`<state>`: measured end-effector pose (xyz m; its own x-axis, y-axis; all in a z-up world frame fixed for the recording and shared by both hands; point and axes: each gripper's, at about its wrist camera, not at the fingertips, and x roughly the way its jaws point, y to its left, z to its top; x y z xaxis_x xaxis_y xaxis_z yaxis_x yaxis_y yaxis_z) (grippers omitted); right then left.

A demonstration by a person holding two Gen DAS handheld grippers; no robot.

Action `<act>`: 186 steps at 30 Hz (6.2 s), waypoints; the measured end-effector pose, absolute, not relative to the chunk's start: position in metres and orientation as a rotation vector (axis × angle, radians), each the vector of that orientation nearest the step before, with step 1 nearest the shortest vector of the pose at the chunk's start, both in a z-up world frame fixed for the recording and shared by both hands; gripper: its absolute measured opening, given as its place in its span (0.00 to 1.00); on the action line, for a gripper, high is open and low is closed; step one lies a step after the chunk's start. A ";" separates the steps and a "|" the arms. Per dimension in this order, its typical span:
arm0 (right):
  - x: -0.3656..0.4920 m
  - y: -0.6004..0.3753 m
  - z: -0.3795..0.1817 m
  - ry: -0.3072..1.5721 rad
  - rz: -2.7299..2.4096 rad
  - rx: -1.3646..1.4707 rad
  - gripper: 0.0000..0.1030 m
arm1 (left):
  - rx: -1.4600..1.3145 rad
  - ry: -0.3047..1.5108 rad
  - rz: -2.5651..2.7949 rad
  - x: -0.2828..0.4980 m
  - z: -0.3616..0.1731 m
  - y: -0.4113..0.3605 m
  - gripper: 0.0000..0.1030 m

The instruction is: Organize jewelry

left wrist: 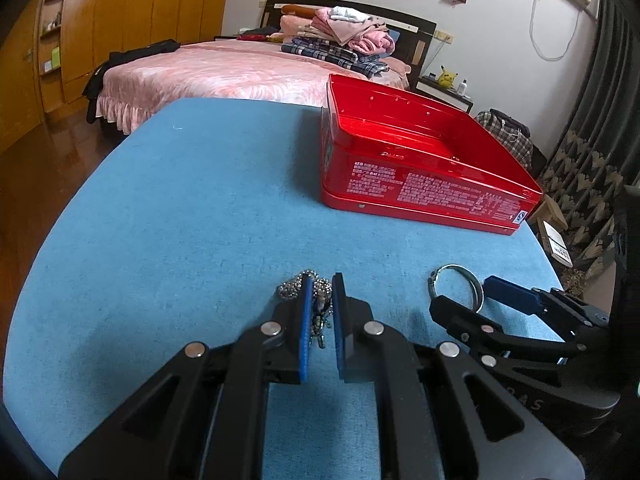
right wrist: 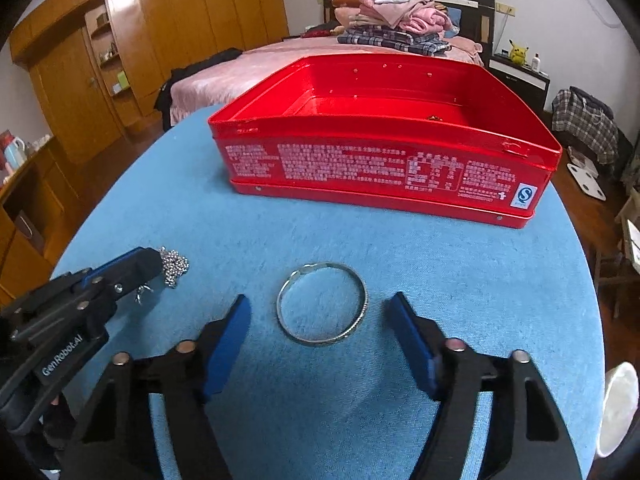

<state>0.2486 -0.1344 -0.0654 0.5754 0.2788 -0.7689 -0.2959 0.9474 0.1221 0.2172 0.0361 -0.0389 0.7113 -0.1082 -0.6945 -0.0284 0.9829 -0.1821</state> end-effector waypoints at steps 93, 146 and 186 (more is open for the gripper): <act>0.277 -0.237 0.047 0.580 0.291 0.087 0.94 | -0.126 0.449 -0.093 0.250 0.075 0.002 0.94; 0.160 -0.243 0.117 0.405 0.353 0.056 0.94 | -0.002 0.321 -0.060 0.131 0.131 -0.023 0.94; 0.158 -0.243 0.116 0.404 0.353 0.055 0.94 | -0.002 0.319 -0.060 0.128 0.132 -0.023 0.94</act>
